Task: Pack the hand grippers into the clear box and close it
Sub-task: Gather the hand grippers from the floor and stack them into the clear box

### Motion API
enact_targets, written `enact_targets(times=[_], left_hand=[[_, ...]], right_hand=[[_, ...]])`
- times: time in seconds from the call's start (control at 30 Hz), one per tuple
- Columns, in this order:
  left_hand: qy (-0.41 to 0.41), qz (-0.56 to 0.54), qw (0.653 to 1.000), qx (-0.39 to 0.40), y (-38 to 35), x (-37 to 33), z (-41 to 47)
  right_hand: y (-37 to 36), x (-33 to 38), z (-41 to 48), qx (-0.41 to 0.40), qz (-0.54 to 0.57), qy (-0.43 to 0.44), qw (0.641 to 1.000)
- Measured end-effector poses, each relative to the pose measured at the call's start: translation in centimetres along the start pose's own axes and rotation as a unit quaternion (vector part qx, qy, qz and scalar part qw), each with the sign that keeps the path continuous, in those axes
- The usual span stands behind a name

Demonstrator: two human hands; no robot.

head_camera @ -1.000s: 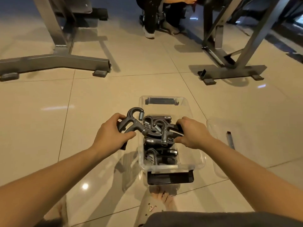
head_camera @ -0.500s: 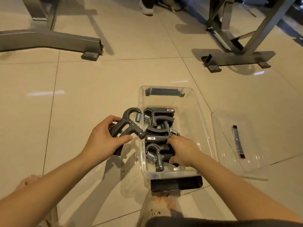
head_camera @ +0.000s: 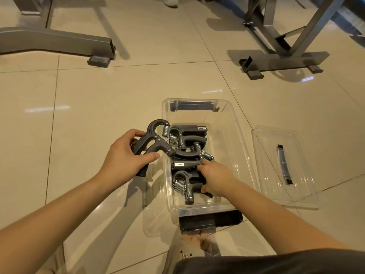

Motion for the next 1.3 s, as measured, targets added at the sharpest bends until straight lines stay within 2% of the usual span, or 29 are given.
enact_targets(times=[0.13, 0.2, 0.27, 0.33, 0.4, 0.47, 0.53, 0.57, 0.63, 0.67, 0.77, 0.83, 0.93, 1.0, 1.1, 1.2, 1.3], left_hand=[[-0.005, 0.006, 1.000, 0.001, -0.2, -0.8, -0.1], [-0.007, 0.010, 1.000, 0.001, -0.2, -1.2, -0.1], [-0.008, 0.011, 1.000, 0.003, -0.3, -1.6, -0.2], [-0.009, 0.008, 1.000, 0.008, -0.4, -2.1, -0.3], [-0.011, 0.009, 1.000, 0.010, -0.6, -2.6, -0.3], [-0.009, 0.014, 1.000, 0.010, -0.9, -2.9, -0.2], [-0.014, 0.023, 1.000, 0.015, -1.4, -3.3, -0.2], [-0.020, 0.031, 0.999, 0.020, -1.7, -3.7, -0.1], [-0.034, 0.050, 0.998, 0.029, -2.4, -4.4, -0.1], [-0.038, 0.051, 0.997, 0.033, -2.7, -4.8, 0.0], [-0.052, 0.044, 0.996, 0.060, -3.4, -5.6, 0.1], [-0.055, 0.029, 0.995, 0.084, -3.8, -6.0, 0.2], [-0.013, -0.076, 0.991, 0.107, -3.6, -5.6, 0.5], [0.032, -0.147, 0.982, 0.115, -2.9, -4.7, 0.7], [0.055, -0.177, 0.973, 0.135, -2.3, -4.0, 1.0], [0.041, -0.185, 0.976, 0.108, -1.9, -4.2, 1.4], [0.017, -0.147, 0.987, 0.070, -1.7, -4.5, 2.0]], right_hand=[[0.3, -0.1, -0.3, -0.007, -0.006, -0.002, 1.000], [0.7, -0.5, -0.4, -0.016, 0.025, -0.012, 0.999], [1.8, -1.2, -0.7, -0.047, 0.094, -0.032, 0.994], [3.6, -2.2, -1.4, -0.098, 0.209, -0.058, 0.971], [6.0, -3.0, -2.4, -0.163, 0.360, -0.064, 0.916], [8.6, -2.6, -3.5, -0.204, 0.515, -0.040, 0.832], [10.3, -1.1, -4.1, -0.174, 0.638, 0.008, 0.750], [10.9, -0.1, -4.3, -0.147, 0.672, 0.029, 0.725], [11.7, 1.2, -4.5, -0.119, 0.677, 0.048, 0.725], [11.9, 1.4, -4.5, -0.122, 0.672, 0.047, 0.729], [11.8, 1.2, -4.3, -0.137, 0.689, 0.033, 0.711], [11.6, 1.1, -4.2, -0.140, 0.684, 0.025, 0.715], [11.9, 0.4, -4.3, -0.158, 0.678, 0.019, 0.717], [12.1, -0.6, -4.6, -0.173, 0.692, 0.007, 0.701], [12.1, -2.0, -4.8, -0.190, 0.713, -0.007, 0.675], [11.6, -2.4, -4.8, -0.183, 0.719, -0.004, 0.670], [11.5, -2.9, -4.9, -0.183, 0.712, -0.010, 0.678]])
Point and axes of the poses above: each hand's wrist, its own z-axis towards the middle knuckle, its own y-axis out of the back of the hand, x = y × z, the point moved 7 cm from there along z, towards the middle knuckle, and after that the axes turned 6 degrees about x, right-handed, at the moved point
